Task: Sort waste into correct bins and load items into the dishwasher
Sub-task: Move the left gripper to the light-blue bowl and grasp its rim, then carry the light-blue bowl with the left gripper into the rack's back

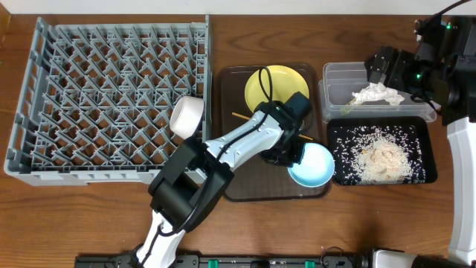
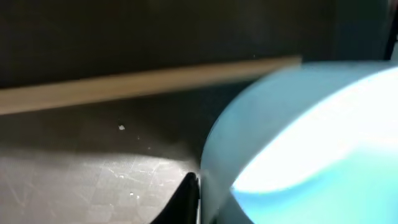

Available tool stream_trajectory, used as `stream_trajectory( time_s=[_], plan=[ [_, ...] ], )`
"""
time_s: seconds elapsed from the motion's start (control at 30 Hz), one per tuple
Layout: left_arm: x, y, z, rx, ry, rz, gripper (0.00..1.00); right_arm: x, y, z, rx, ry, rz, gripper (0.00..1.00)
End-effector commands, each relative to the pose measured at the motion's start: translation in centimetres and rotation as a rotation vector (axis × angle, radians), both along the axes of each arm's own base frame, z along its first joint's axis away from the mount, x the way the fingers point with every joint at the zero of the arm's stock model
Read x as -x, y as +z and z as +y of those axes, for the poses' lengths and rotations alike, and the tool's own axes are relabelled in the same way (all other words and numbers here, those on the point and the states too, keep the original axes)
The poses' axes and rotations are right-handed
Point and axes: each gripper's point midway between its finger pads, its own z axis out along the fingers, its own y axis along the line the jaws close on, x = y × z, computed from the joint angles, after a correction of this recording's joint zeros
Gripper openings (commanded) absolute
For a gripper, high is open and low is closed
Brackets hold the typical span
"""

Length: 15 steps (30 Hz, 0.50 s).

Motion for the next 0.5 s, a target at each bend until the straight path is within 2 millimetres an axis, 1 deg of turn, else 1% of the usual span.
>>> stream_trajectory(
  time_s=[0.0,0.13,0.27,0.33,0.47],
  plan=[
    [-0.4,0.4,-0.3,0.012,0.002,0.000,0.07,0.0,0.0,-0.1,-0.009,-0.007,0.003,0.99],
    [-0.6,1.5,-0.2,0.029,-0.009,-0.017,0.07,0.0,0.0,-0.1,-0.009,-0.007,0.003,0.99],
    [-1.0,4.4,0.1,0.066,-0.041,-0.075,0.07,0.0,-0.1,-0.1,-0.009,-0.007,0.004,0.99],
    [-1.5,6.1,1.1,0.052,-0.034,-0.125,0.08,0.0,0.0,-0.1,-0.009,-0.007,0.003,0.99],
    [-3.3,9.9,4.3,-0.050,-0.016,-0.309,0.07,0.0,0.0,-0.1,-0.009,-0.007,0.003,0.99]
  ],
)
